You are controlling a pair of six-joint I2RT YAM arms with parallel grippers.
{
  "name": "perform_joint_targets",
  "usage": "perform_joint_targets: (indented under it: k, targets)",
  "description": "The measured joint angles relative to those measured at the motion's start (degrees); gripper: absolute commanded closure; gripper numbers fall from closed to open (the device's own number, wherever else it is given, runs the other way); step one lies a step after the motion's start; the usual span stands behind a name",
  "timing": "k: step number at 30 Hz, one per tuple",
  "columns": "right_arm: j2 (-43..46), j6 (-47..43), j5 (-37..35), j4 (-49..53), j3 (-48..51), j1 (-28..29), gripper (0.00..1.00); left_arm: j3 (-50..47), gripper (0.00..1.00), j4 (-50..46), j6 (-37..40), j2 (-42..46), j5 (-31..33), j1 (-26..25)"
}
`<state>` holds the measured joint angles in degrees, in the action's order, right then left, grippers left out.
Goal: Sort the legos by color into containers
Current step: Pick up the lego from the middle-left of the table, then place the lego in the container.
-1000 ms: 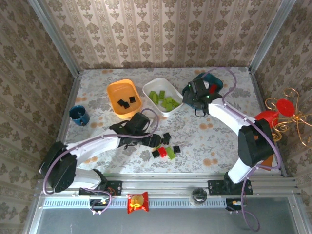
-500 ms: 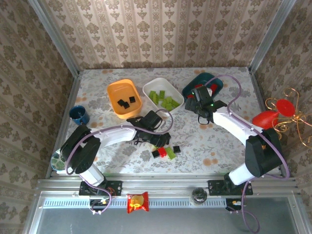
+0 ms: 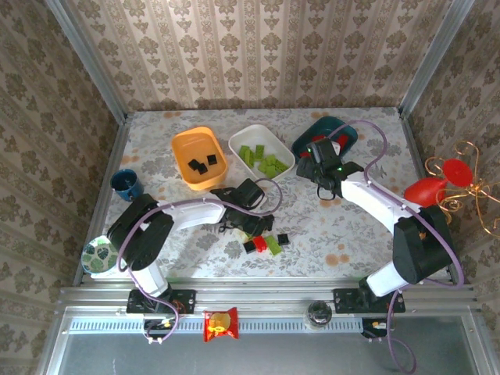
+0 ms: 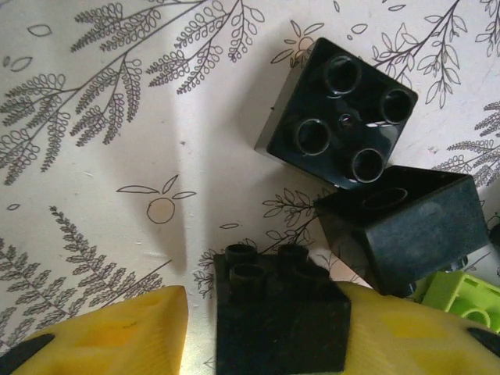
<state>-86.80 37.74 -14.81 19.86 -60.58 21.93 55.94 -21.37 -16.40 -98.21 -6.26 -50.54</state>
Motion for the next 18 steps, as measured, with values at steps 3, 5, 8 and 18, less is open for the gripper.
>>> perform_joint_targets:
  k: [3, 5, 8, 18]
  targets:
    - [0.1, 0.0, 0.0, 0.0, 0.1, 0.0, 0.24, 0.0, 0.6, 0.1, 0.0, 0.0, 0.0, 0.0]
    - [0.3, 0.0, 0.0, 0.0, 0.1, 0.0, 0.24, 0.0, 0.63, 0.1, 0.0, 0.0, 0.0, 0.0]
    - [0.4, 0.0, 0.0, 0.0, 0.1, 0.0, 0.24, 0.0, 0.67, 0.1, -0.1, 0.7, 0.0, 0.4]
    - [1.8, 0.2, 0.0, -0.1, 0.4, 0.0, 0.24, -0.2, 0.68, 0.1, -1.8, 12.0, 3.2, 10.2]
